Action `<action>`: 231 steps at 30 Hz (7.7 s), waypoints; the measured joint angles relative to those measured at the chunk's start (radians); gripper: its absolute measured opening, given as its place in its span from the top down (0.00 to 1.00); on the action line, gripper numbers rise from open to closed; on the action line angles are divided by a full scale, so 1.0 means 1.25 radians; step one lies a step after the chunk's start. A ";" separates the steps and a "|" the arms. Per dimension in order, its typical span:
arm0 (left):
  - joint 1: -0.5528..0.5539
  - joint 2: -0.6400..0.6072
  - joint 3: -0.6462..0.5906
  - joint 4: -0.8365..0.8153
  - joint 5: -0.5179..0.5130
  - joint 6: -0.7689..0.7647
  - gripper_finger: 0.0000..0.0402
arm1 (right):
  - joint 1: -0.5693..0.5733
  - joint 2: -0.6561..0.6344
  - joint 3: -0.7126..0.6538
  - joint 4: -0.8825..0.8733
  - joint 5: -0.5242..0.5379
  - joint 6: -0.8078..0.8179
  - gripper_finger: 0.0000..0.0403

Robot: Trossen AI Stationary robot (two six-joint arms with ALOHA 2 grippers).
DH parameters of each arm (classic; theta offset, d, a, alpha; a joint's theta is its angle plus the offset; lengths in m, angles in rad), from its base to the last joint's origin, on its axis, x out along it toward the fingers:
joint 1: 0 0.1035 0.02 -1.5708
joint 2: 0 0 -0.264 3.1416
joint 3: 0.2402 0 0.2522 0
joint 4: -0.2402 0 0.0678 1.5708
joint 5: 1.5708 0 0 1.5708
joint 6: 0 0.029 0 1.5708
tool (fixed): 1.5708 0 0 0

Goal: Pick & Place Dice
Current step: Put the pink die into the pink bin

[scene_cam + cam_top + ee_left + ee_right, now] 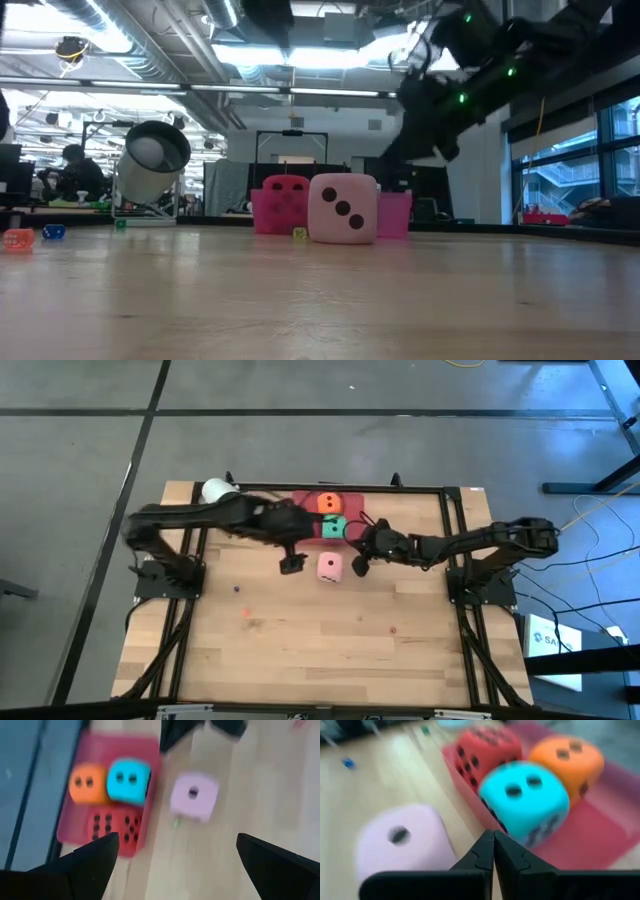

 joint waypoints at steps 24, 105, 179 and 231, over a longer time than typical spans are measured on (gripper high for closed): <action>-0.064 -0.524 -0.872 0.831 -0.083 -0.111 0.00 | 0.026 -0.120 0.001 0.206 -0.239 -0.001 0.96; -0.063 -0.493 -0.940 0.877 -0.095 -0.202 0.00 | -0.037 -0.117 0.038 0.247 -0.465 -0.091 0.01; -0.063 -0.459 -1.007 1.042 -0.128 -0.097 0.00 | 0.057 0.152 0.235 -0.195 -0.210 -0.229 0.04; -0.063 -0.459 -1.007 1.039 -0.127 -0.140 0.00 | -0.014 0.181 0.237 -0.281 -0.294 -0.107 0.05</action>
